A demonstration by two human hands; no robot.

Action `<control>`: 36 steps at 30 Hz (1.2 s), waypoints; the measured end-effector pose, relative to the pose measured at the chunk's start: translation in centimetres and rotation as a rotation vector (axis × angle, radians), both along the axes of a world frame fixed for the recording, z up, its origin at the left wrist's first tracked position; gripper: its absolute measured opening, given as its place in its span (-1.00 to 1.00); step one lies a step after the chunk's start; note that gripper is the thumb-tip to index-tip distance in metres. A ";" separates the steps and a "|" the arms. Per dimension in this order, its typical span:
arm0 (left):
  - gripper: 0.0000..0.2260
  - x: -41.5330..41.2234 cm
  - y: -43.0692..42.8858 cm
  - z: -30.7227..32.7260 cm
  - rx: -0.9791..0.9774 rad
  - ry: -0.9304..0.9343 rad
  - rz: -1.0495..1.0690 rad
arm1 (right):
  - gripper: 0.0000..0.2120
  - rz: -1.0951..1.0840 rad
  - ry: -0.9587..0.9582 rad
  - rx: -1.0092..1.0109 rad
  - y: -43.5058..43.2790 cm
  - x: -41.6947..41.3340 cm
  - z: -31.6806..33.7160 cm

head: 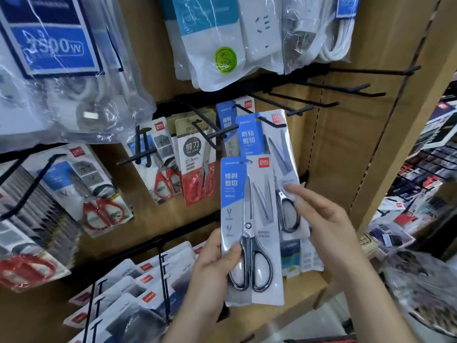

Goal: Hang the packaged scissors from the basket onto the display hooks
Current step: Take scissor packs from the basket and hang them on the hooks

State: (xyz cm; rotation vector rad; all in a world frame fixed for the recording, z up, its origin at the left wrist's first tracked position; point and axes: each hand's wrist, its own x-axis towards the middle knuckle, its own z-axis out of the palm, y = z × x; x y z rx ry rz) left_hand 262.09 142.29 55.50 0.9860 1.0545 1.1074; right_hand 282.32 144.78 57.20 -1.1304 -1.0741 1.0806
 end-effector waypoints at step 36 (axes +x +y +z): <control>-0.83 2.8 2.7 2.9 0.321 0.237 0.062 | -0.76 0.224 0.244 -0.201 -3.2 -1.3 -4.1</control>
